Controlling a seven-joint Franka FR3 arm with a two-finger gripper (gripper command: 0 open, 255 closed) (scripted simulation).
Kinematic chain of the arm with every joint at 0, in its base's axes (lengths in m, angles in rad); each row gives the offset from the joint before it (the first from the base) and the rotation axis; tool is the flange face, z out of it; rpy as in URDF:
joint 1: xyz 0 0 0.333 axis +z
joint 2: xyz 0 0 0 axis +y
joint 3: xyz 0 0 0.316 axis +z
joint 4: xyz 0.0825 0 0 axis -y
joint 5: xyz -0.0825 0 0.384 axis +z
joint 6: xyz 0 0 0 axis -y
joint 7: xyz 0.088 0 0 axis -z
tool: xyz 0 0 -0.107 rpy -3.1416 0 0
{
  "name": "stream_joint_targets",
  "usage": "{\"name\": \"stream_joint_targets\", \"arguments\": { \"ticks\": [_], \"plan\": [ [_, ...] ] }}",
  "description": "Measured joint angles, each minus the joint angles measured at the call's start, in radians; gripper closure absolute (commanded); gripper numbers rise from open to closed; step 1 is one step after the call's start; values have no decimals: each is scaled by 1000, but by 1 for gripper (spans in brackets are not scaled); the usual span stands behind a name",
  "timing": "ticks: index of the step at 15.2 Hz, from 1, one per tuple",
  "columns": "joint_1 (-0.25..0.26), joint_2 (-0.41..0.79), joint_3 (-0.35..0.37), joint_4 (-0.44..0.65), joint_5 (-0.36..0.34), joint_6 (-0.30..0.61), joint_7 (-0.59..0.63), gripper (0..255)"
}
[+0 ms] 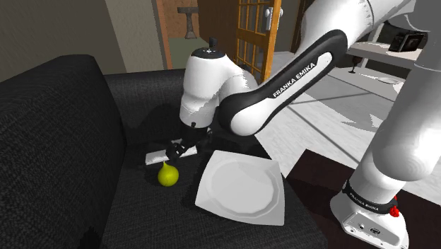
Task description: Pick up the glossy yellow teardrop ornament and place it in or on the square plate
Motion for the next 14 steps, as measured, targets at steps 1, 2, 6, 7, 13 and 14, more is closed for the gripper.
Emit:
{"name": "stream_joint_targets", "arguments": {
  "ticks": [1, 2, 6, 7, 13, 14],
  "plan": [
    [10, 44, -1, 27, -57, 8, 52, 0],
    [28, 93, -6, 65, -118, 7, 108, 0],
    [94, 233, -59, 158, -281, 26, 239, 0],
    [103, 250, -68, 165, -300, 31, 253, 0],
    [138, 318, -109, 187, -371, 65, 303, 0],
    [139, 321, -110, 188, -374, 66, 305, 0]
  ]
}}
